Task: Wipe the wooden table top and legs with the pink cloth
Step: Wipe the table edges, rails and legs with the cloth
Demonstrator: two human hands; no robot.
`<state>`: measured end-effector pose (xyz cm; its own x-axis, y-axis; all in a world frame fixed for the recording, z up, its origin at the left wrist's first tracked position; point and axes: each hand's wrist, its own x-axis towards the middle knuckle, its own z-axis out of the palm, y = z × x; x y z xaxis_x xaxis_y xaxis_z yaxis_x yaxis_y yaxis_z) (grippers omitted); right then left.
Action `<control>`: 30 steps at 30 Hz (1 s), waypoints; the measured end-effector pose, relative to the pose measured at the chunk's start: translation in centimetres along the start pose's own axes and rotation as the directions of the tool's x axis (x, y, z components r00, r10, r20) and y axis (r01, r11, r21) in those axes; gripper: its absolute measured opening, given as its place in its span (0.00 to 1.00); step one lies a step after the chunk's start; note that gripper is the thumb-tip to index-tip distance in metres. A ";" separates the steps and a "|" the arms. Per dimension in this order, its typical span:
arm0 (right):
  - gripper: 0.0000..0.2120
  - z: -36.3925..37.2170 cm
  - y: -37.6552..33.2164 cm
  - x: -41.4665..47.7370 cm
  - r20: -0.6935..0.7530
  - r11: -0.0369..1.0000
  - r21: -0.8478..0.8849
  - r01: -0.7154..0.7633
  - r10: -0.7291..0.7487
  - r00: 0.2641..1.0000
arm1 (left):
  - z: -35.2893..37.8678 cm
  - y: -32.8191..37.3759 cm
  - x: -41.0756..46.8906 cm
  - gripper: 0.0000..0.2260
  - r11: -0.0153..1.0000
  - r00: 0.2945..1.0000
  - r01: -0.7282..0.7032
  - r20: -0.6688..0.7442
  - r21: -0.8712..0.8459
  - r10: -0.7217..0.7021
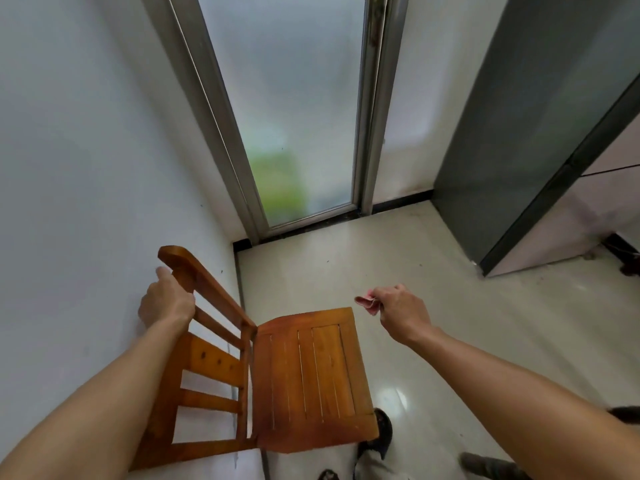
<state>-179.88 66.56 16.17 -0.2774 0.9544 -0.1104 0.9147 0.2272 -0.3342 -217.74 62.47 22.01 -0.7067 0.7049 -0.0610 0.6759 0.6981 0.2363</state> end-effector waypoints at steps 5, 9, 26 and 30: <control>0.10 -1.4 2.7 2.3 -0.014 0.999 0.027 -0.033 0.033 0.999 | 0.3 6.0 -0.1 0.15 0.936 0.953 -0.292 -0.016 0.196 0.301; 0.10 -3.7 7.2 5.6 -0.043 0.998 0.030 -0.052 0.053 0.998 | 2.4 15.6 -1.3 0.14 0.866 0.876 -0.482 0.083 0.135 0.475; 0.11 -16.0 41.9 19.9 -0.077 0.851 0.253 -0.460 0.491 0.867 | 15.8 66.0 -6.7 0.15 0.399 0.365 -0.917 0.381 -0.010 0.849; 0.13 -17.8 48.3 17.5 -0.054 0.716 0.270 -0.644 0.679 0.732 | 18.8 75.2 -10.6 0.14 0.244 0.176 -0.962 0.403 -0.121 0.898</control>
<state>-135.29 97.69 14.74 0.4338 0.8636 -0.2569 0.7540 -0.5040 -0.4212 -155.53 109.85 22.21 0.5665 0.8019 -0.1896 0.8193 -0.5235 0.2338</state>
